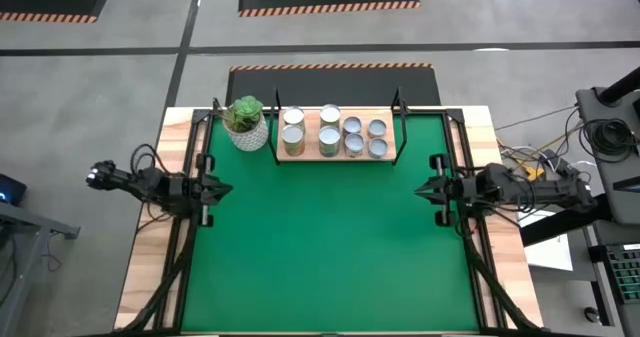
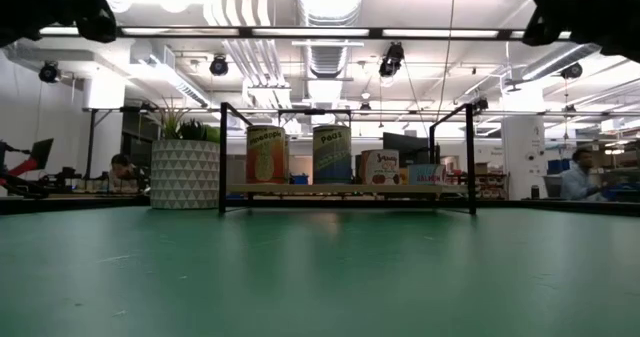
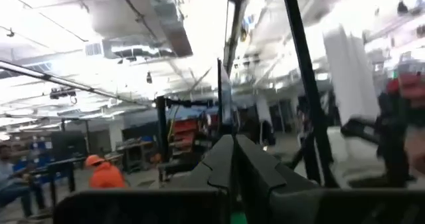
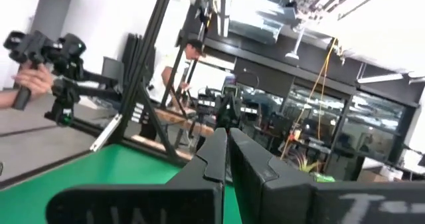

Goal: Pick and place cans onto a shelf
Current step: Return to Home Position

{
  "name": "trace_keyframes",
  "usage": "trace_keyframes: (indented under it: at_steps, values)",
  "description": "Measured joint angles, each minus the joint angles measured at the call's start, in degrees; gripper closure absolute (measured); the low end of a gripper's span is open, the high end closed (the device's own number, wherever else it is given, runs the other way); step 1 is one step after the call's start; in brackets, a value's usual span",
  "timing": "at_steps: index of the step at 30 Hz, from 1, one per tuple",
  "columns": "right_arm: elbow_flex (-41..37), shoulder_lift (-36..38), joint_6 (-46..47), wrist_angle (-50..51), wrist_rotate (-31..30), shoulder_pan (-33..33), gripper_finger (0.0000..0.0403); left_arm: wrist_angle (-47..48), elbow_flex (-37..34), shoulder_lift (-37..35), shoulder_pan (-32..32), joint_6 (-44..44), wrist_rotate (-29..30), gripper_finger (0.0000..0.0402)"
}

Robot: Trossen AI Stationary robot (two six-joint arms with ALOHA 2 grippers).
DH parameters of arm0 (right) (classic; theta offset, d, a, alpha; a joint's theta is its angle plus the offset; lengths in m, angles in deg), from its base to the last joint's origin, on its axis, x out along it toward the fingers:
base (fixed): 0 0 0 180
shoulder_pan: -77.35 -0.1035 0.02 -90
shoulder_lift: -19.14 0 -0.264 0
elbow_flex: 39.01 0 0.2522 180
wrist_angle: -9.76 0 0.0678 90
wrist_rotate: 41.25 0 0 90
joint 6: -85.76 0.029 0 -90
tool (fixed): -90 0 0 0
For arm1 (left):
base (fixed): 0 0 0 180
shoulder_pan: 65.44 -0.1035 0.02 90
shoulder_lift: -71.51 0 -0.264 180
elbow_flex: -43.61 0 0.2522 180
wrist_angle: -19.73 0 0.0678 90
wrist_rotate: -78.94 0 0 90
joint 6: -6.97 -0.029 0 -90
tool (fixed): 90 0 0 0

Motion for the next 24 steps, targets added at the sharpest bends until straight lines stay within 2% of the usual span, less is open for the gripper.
trace_keyframes:
  at_steps: [5,8,11,13,16,19,24]
  values:
    - [0.04,3.68,-0.47,2.34,0.07,0.0,0.0394,0.8,-0.01,0.06,0.0,-2.55,3.32,0.0402]
    - [0.08,6.38,-0.61,4.12,0.06,0.0,0.0394,1.49,0.89,0.07,0.0,-2.55,9.94,0.0402]
    - [0.09,9.13,-1.11,9.33,0.69,0.0,0.0394,4.45,0.9,0.1,0.0,-2.51,19.84,0.0402]
    - [0.17,10.42,-1.49,12.66,1.91,0.0,0.0394,7.69,0.9,0.22,0.0,-1.07,25.42,0.0402]
    - [0.04,10.24,-1.08,13.86,6.7,0.0,0.0394,14.23,0.88,0.37,0.0,1.35,30.66,0.0402]
    - [0.06,9.94,-0.3,13.92,11.54,-0.04,0.0394,18.06,0.88,0.41,0.0,5.12,32.02,0.0402]
    - [0.06,9.54,0.68,15.29,11.21,0.02,0.0394,19.53,0.88,0.64,0.0,5.12,32.04,0.0402]
